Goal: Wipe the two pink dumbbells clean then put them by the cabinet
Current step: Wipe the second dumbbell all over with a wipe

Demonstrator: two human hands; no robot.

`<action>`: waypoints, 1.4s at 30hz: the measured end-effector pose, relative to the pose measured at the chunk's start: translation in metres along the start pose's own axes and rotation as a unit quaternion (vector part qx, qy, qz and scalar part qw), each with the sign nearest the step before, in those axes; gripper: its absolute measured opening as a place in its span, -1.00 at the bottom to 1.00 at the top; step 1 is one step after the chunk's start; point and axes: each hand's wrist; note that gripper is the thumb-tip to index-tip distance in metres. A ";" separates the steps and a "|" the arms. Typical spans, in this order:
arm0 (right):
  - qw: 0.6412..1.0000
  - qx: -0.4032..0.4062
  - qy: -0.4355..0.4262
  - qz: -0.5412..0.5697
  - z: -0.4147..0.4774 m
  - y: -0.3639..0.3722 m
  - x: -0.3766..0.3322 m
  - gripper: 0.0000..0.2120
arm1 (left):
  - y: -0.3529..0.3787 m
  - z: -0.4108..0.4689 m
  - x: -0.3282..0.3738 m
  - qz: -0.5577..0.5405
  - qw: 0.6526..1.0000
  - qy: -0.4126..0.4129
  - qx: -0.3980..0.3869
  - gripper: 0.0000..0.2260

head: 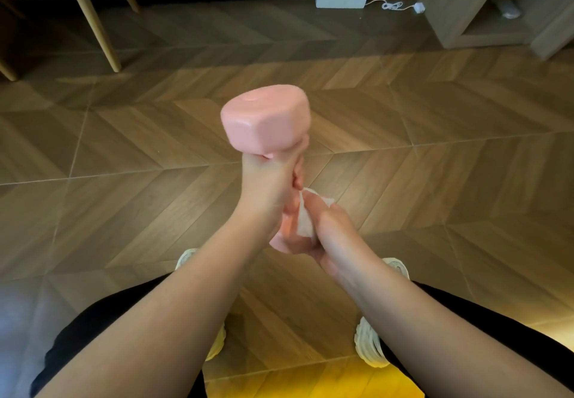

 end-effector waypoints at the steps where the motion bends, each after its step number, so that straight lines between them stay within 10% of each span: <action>1: 1.000 0.007 0.010 -0.006 0.002 0.001 0.000 -0.82 | 0.000 -0.002 0.001 0.030 0.999 0.018 -0.013 -0.66; 15: 0.981 0.075 -0.179 0.017 0.000 -0.039 -0.038 -0.93 | -0.046 -0.010 -0.006 0.336 0.932 -0.087 -0.109 -0.89; 21: 0.933 0.091 -0.318 -0.141 -0.008 -0.035 -0.039 -0.83 | -0.055 -0.020 -0.010 0.394 0.898 -0.043 -0.192 -0.68; 28: 0.894 0.022 -0.393 -0.214 -0.019 -0.040 -0.035 -0.71 | -0.051 -0.021 -0.003 0.428 0.894 0.092 -0.100 -0.65; 34: 0.914 0.136 -0.335 -0.184 -0.005 -0.047 -0.036 -0.62 | -0.051 -0.023 0.001 0.405 0.905 0.110 -0.070 -0.58; 42: 0.927 -0.028 -0.355 -0.122 -0.018 -0.039 -0.023 -0.71 | -0.048 -0.024 -0.013 0.441 0.875 0.151 -0.130 -0.64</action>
Point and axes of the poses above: each hand's wrist, its own z-axis towards the middle knuckle, its own y-axis out of the palm, x = y × z, and after that the axes turned 7 degrees about x, right-handed
